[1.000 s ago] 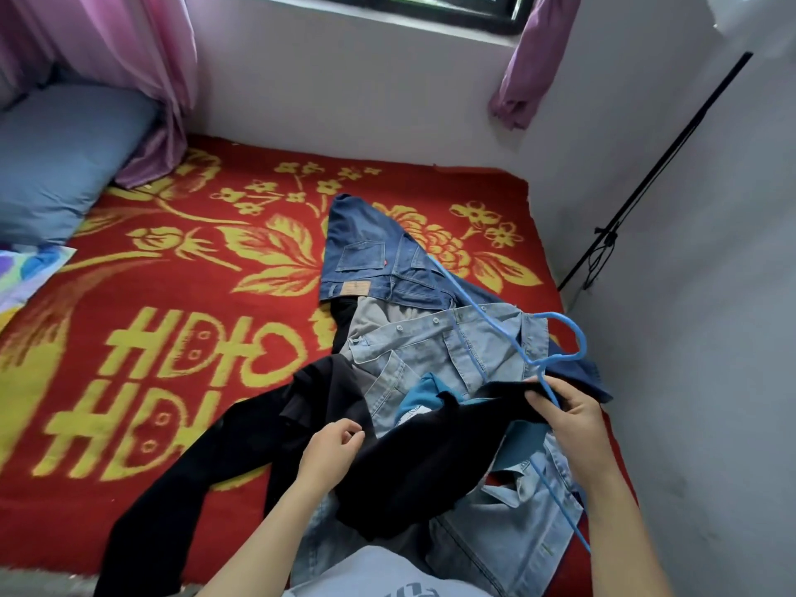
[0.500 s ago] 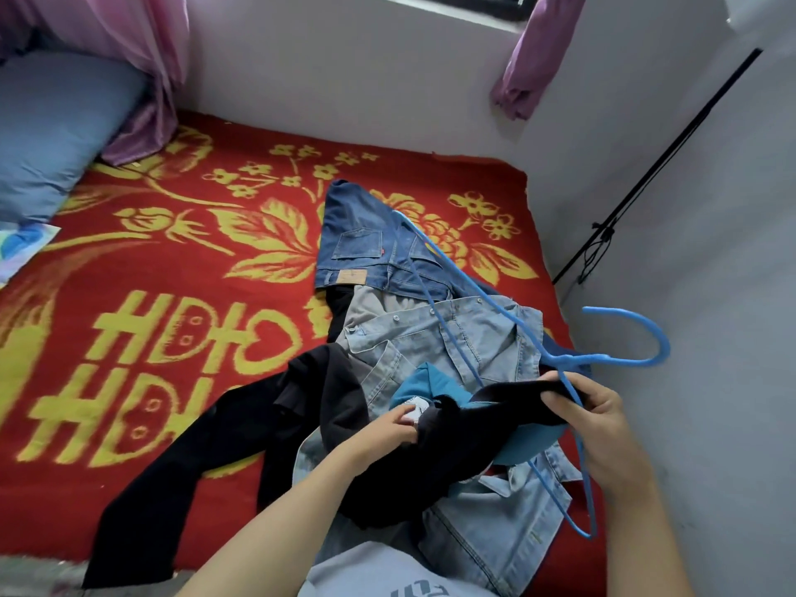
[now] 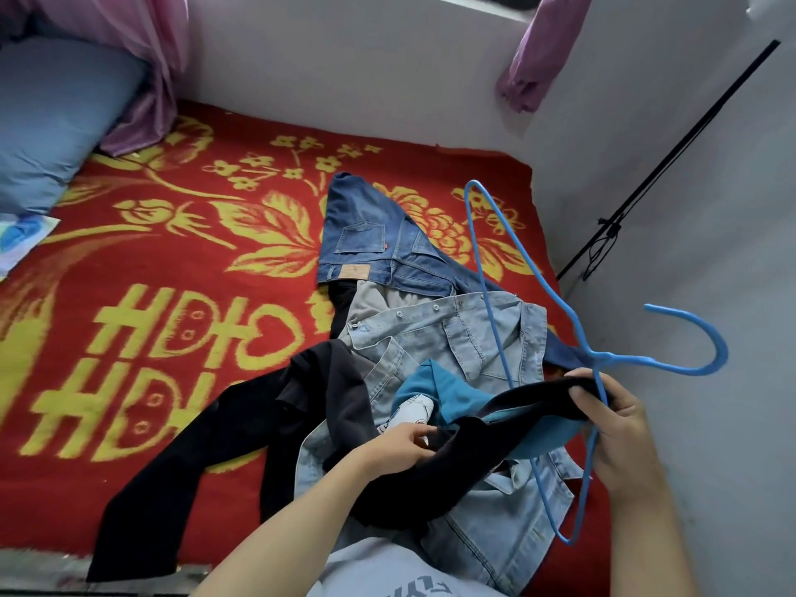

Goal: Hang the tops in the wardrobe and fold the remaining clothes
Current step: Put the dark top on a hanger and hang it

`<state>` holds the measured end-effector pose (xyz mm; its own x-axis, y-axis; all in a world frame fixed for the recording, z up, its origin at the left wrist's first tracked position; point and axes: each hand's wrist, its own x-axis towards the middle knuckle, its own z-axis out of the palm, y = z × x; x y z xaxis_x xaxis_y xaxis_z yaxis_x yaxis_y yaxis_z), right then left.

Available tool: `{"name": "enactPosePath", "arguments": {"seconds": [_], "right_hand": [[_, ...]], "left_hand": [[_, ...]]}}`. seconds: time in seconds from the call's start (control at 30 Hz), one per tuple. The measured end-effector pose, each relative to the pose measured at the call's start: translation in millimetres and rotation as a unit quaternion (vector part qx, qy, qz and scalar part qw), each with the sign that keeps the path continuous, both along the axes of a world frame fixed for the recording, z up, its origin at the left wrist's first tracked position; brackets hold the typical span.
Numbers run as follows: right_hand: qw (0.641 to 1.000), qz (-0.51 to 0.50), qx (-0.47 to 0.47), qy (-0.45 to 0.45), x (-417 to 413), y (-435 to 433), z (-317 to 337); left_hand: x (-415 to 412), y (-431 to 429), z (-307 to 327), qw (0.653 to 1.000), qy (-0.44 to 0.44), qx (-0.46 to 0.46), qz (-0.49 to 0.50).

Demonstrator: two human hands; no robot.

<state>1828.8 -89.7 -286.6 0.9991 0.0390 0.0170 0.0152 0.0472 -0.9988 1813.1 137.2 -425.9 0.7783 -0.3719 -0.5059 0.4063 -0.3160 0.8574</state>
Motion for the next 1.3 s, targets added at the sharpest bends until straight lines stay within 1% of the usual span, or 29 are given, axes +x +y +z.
{"name": "enactPosePath", "arguments": {"seconds": [0.03,0.07,0.13,0.17,0.23,0.3,0.4,0.47,0.5,0.53,0.57,0.63,0.67,0.73,0.8,0.87,0.97,1.0,1.03,1.1,1.13,1.17,1.23,1.3], "right_hand": [[1.000,0.001,0.002,0.000,0,0,-1],[1.000,0.000,0.006,-0.001,1,-1,-2],[1.000,-0.009,0.014,0.000,2,-5,-4],[1.000,-0.017,0.011,0.004,3,-8,-5],[0.999,-0.040,-0.020,0.025,4,-16,-11],[0.994,-0.057,-0.073,0.060,7,-21,-23],[0.972,-0.058,-0.197,0.117,11,-23,-42],[0.941,-0.042,-0.306,0.142,13,-26,-52],[0.926,-0.029,-0.347,0.147,12,-27,-55],[0.919,-0.019,-0.362,0.153,12,-28,-55],[0.922,-0.013,-0.354,0.160,10,-28,-54],[0.941,-0.015,-0.294,0.167,7,-27,-50],[0.952,-0.028,-0.262,0.155,5,-27,-47],[0.970,-0.081,-0.210,0.093,3,-26,-38],[0.977,-0.121,-0.173,0.033,0,-29,-28],[0.982,-0.104,-0.155,0.014,-3,-37,-22],[0.983,-0.042,-0.177,0.012,-2,-42,-16],[0.981,-0.037,-0.189,0.012,0,-39,-17],[0.980,-0.053,-0.190,0.009,0,-35,-17],[0.977,-0.120,-0.174,0.015,2,-28,-20],[0.971,-0.150,-0.183,0.015,2,-28,-22],[0.963,-0.165,-0.212,0.012,3,-29,-25],[0.941,-0.155,-0.300,-0.008,3,-34,-30],[0.905,-0.137,-0.400,-0.045,0,-32,-28]], "left_hand": [[0,1,2,0.999,-0.027,-0.012,0.040],[0,4,5,0.993,-0.047,-0.031,0.103],[1,19,13,0.966,-0.065,-0.062,0.242],[2,29,18,0.951,-0.071,-0.077,0.290],[4,46,24,0.936,-0.088,-0.097,0.327],[4,56,30,0.935,-0.109,-0.106,0.321],[2,64,32,0.949,-0.104,-0.111,0.276],[1,65,28,0.965,-0.116,-0.061,0.228],[0,65,25,0.969,-0.122,-0.038,0.210],[-1,64,23,0.972,-0.123,-0.021,0.197],[-2,63,22,0.974,-0.120,-0.012,0.191],[-4,62,20,0.976,-0.107,-0.007,0.189],[-5,62,20,0.977,-0.100,-0.004,0.190],[-6,62,19,0.976,-0.097,0.002,0.193],[-7,60,20,0.977,-0.106,0.015,0.185],[-8,60,20,0.978,-0.104,0.016,0.178],[-10,57,24,0.980,-0.090,0.002,0.177],[-11,56,25,0.980,-0.087,-0.004,0.178],[-11,55,26,0.981,-0.085,-0.009,0.176],[-12,55,28,0.980,-0.086,-0.017,0.178],[-13,54,28,0.980,-0.087,-0.018,0.179],[-14,54,28,0.979,-0.088,-0.019,0.182],[-16,55,28,0.978,-0.090,-0.019,0.187],[-19,57,26,0.976,-0.096,-0.015,0.194]]}}
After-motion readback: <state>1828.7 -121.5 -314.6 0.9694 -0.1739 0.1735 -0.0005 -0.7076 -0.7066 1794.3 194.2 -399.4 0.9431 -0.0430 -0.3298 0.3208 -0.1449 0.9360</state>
